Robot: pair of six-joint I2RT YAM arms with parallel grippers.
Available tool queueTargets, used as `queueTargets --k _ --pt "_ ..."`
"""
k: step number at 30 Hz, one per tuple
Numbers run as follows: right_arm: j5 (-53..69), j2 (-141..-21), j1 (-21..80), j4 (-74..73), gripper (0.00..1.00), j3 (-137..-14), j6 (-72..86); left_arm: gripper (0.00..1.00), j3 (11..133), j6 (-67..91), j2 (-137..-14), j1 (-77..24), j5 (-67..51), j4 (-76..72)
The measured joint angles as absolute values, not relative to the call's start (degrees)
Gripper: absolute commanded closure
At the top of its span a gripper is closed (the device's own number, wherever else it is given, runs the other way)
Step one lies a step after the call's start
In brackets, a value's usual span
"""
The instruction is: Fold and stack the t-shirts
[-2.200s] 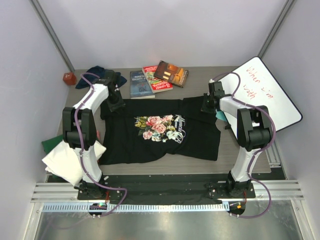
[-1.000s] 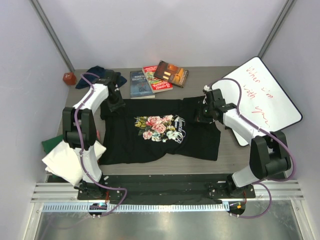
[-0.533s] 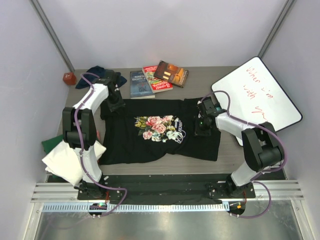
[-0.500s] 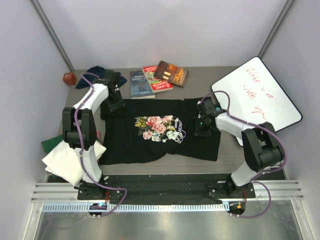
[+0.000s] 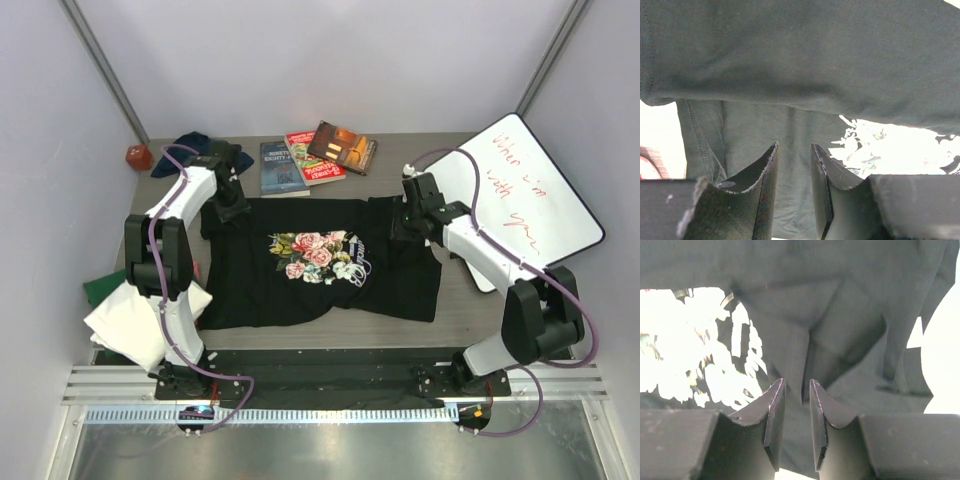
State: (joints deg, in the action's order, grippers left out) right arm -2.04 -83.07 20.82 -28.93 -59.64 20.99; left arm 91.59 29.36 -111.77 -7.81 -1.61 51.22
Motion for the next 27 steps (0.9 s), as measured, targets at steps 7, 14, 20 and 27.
queueTargets --k 7,14,20,27 --pt "-4.2 -94.0 20.8 -27.0 0.69 -64.5 19.7 0.68 91.6 29.4 -111.8 -7.8 -1.6 51.3" --pt "-4.2 -98.7 20.8 -27.1 0.66 -65.2 19.7 0.68 91.6 29.4 -111.8 -7.8 -1.6 51.3" --pt "-4.1 -98.7 20.8 -26.8 0.66 -66.1 19.7 0.68 91.6 29.4 -111.8 -7.8 -1.6 51.3" --pt "-1.9 -101.0 20.8 -25.7 0.66 -66.3 20.0 0.68 91.6 29.3 -111.8 -7.8 -1.6 51.3"
